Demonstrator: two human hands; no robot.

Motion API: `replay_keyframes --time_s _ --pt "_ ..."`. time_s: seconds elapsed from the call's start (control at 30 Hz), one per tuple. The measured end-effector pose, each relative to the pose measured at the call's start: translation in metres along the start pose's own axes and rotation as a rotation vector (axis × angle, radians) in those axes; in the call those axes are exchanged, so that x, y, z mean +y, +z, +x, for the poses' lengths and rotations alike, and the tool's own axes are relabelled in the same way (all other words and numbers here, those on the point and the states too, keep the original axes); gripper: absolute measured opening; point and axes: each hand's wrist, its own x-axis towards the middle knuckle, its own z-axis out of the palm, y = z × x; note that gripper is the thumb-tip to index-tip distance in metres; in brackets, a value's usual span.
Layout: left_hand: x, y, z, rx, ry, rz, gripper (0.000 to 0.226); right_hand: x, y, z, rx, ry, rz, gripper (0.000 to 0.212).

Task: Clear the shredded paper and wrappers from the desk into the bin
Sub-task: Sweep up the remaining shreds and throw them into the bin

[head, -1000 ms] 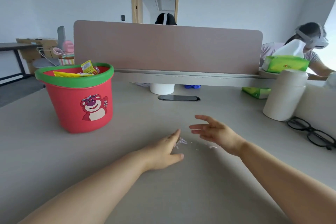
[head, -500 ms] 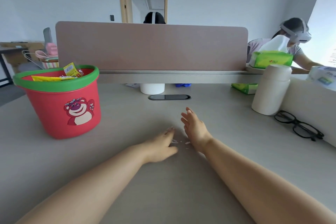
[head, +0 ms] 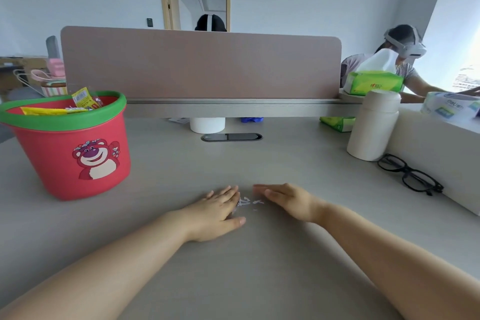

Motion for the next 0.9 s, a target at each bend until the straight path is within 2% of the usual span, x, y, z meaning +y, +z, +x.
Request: replay_keyframes --time_s 0.1,0.2,0.27,0.33,0.4,0.43,0.5,0.53,0.57,0.6,0.63,0.7,0.73,0.77,0.83,0.9 --pt "-0.009 0.000 -0.010 0.000 -0.019 0.004 0.072 0.019 -0.021 -0.014 0.161 0.125 -0.186 0.040" --pt "-0.011 0.002 -0.013 -0.016 -0.060 0.040 0.072 0.028 -0.016 -0.026 0.015 0.334 -0.462 0.054" --pt "-0.003 0.003 -0.007 -0.018 -0.054 0.048 0.070 0.020 0.001 -0.027 -0.045 0.336 -0.527 0.059" --pt "0.008 0.003 0.002 -0.002 -0.025 0.052 0.067 0.005 0.015 -0.023 -0.053 0.260 -0.487 0.058" --pt "0.016 0.002 0.008 0.016 -0.006 0.059 0.067 -0.010 0.019 -0.017 -0.037 0.177 -0.327 0.055" --pt "0.017 0.003 0.009 0.028 0.000 0.051 0.068 -0.015 0.019 -0.014 -0.021 0.147 -0.152 0.053" --pt "0.013 0.003 0.005 0.050 -0.001 0.034 0.071 -0.020 0.015 -0.013 0.041 0.123 0.345 0.052" --pt "0.008 0.003 0.000 0.056 -0.004 0.030 0.074 -0.018 0.010 -0.015 0.103 0.128 0.509 0.053" --pt "0.003 0.002 -0.005 0.056 -0.010 0.025 0.077 -0.013 0.003 -0.019 0.164 0.153 0.556 0.054" --pt "-0.005 0.000 -0.010 0.044 -0.023 0.021 0.082 -0.006 -0.003 -0.020 0.206 0.181 0.469 0.056" --pt "-0.013 -0.001 -0.016 0.025 -0.032 0.023 0.091 0.002 -0.008 -0.020 0.215 0.194 0.249 0.057" --pt "-0.024 -0.002 -0.023 -0.004 -0.017 0.028 0.117 0.014 -0.009 -0.023 0.098 0.208 -0.206 0.056" --pt "-0.025 -0.002 -0.024 -0.017 -0.014 0.026 0.121 0.015 -0.006 -0.024 0.021 0.198 -0.337 0.055" --pt "-0.023 0.000 -0.023 -0.022 -0.004 0.029 0.113 0.013 0.000 -0.025 -0.037 0.173 -0.417 0.055" --pt "-0.012 0.003 -0.014 -0.014 0.012 0.024 0.076 0.003 0.012 -0.021 -0.088 0.112 -0.481 0.055" --pt "-0.001 0.003 -0.006 -0.001 0.020 0.027 0.060 -0.009 0.016 -0.015 -0.123 0.049 -0.424 0.053"
